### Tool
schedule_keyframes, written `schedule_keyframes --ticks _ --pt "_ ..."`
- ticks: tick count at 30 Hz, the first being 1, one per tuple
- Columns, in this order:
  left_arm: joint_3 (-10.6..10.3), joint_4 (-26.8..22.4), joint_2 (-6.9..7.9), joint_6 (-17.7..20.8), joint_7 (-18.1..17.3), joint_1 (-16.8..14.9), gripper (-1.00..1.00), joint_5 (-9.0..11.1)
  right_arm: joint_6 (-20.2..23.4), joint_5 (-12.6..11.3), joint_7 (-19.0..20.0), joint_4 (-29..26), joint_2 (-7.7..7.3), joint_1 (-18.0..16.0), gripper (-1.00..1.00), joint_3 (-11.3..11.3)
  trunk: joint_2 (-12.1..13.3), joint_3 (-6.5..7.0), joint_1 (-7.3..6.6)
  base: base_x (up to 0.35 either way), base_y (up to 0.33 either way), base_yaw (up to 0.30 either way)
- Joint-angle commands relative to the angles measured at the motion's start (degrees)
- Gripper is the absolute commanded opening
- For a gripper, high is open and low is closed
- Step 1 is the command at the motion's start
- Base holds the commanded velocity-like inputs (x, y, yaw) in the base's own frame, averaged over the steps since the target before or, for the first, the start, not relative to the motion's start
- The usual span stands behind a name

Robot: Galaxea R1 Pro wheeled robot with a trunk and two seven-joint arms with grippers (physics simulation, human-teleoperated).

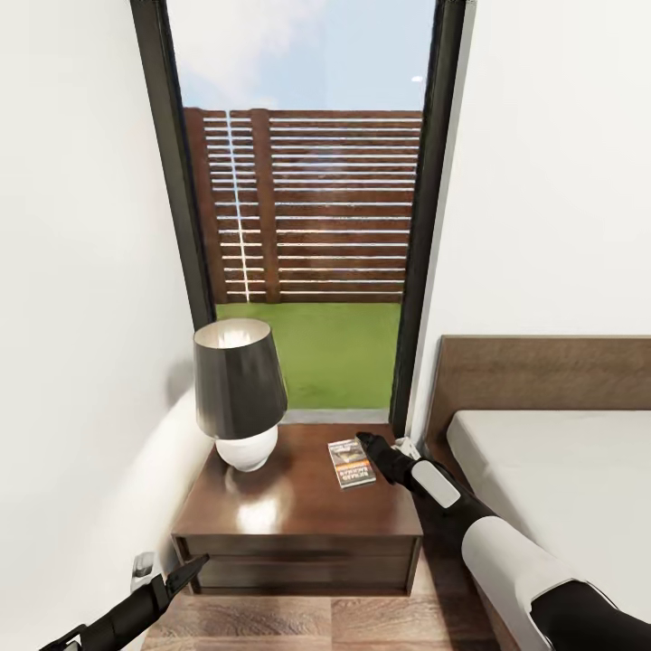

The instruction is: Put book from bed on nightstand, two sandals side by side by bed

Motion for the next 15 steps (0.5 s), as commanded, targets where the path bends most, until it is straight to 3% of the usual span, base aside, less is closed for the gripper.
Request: schedule_keyframes --ticks 1,15 --pt "0.4 0.0 0.01 0.5 -0.2 0.0 1.00 -0.4 0.0 -0.2 0.1 0.0 -0.03 -0.1 1.00 0.2 0.4 0.13 -0.23 0.000 0.000 0.000" --pt "0.3 0.0 0.01 0.5 -0.1 0.0 1.00 -0.4 0.0 -0.3 0.4 0.0 -0.03 0.2 1.00 0.0 6.0 2.64 -3.31 0.000 0.000 0.000"
